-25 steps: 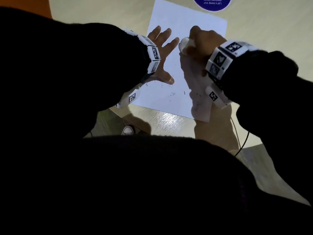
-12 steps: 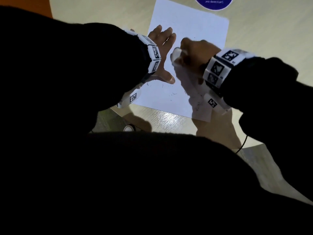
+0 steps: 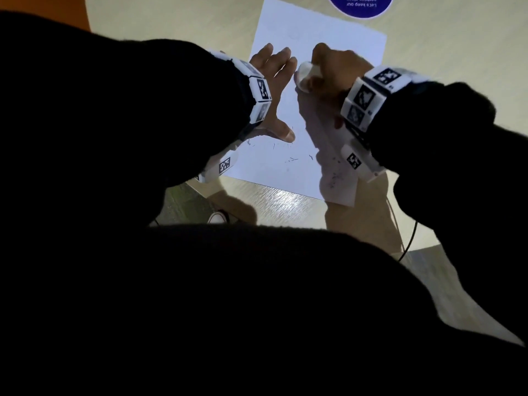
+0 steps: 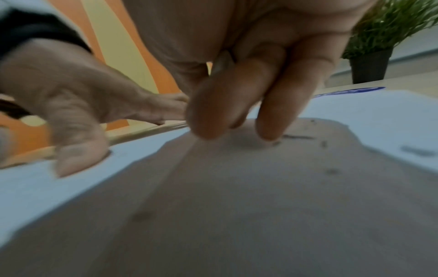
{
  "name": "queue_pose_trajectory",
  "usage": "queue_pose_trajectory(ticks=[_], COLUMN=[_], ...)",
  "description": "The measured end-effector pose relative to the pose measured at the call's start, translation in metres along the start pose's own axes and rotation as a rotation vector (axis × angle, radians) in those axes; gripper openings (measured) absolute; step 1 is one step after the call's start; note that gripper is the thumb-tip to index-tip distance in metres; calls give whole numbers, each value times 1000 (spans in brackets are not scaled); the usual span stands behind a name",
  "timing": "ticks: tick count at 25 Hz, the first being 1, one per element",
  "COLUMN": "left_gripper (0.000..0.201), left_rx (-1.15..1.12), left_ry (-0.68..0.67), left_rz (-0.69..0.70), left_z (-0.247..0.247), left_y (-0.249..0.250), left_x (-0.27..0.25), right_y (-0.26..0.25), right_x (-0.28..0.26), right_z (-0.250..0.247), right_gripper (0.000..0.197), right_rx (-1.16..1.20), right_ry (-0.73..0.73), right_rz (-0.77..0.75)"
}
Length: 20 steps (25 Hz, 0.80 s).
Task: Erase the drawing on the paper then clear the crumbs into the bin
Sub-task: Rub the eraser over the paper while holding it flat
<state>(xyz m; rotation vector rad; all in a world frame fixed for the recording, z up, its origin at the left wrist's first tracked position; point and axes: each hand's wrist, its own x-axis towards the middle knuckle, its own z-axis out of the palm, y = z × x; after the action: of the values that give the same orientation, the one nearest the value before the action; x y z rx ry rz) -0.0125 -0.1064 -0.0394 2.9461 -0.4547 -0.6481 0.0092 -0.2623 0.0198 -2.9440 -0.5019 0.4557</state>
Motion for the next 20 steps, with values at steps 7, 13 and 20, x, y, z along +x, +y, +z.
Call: queue_pose_trajectory(ticks=[7, 13, 20], left_gripper=[130, 129, 123], left_rx=[24, 29, 0], left_ry=[-4, 4, -16], left_rz=[-17, 12, -48], left_z=[-2, -3, -10], left_y=[1, 2, 8], left_x=[3, 0, -6], right_y=[1, -2, 3], right_x=[6, -4, -7], right_z=[-8, 4, 9], right_gripper=[34, 37, 31], right_rx=[-17, 0, -1], right_ry=[2, -140, -183], right_rz=[27, -67, -28])
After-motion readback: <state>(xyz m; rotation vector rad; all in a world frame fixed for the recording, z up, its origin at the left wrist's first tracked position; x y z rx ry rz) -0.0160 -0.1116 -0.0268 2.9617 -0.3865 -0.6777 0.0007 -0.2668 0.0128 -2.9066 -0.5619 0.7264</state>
